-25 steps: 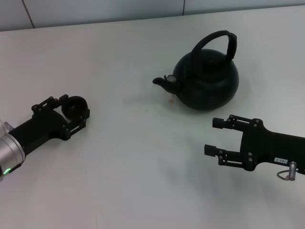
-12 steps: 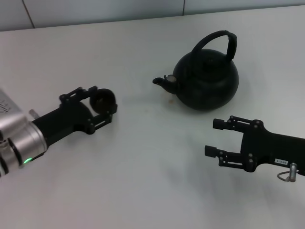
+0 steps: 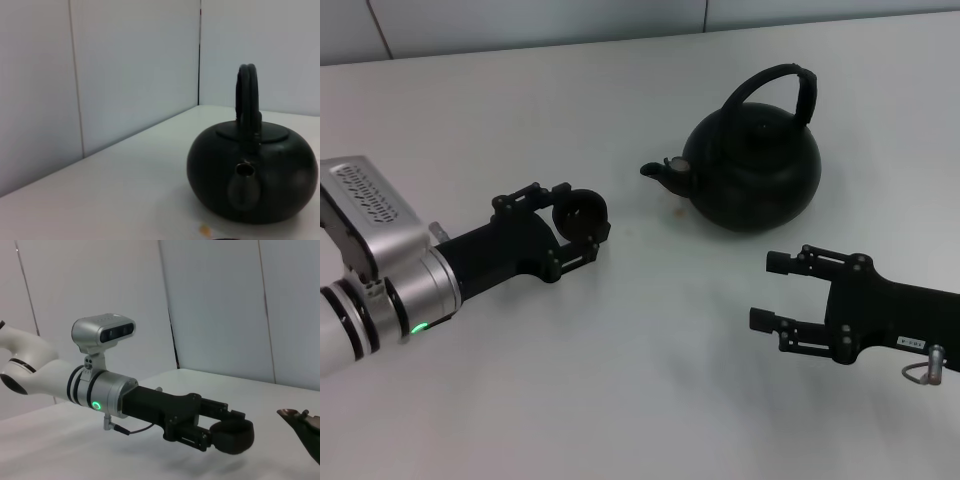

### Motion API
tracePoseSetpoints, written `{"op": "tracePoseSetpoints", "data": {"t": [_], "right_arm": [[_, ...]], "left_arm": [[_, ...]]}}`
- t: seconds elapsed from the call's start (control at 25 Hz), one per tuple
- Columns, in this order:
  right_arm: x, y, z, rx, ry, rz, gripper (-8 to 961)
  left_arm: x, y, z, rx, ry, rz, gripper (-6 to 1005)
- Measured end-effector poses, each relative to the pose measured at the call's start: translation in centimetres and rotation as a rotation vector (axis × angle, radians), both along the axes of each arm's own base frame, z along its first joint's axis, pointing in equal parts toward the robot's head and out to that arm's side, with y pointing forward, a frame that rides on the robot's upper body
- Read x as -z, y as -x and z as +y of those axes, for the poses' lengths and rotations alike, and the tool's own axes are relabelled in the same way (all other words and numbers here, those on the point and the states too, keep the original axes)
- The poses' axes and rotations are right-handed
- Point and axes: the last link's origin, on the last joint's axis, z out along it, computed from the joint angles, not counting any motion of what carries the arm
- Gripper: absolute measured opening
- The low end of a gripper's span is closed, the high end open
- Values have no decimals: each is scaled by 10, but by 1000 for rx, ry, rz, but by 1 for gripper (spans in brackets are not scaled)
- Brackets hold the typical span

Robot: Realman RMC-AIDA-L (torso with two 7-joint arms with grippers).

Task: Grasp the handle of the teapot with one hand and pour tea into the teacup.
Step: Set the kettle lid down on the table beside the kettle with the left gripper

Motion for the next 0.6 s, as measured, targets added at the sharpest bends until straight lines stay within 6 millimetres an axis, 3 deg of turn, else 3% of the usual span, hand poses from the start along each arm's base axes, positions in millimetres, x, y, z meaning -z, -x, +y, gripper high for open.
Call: {"op": "tracePoseSetpoints", "data": {"t": [0.6], "right_arm": [[0, -1, -2, 0, 0, 1, 745]], "left_arm": [[14, 4, -7, -14, 7, 52, 760]]}}
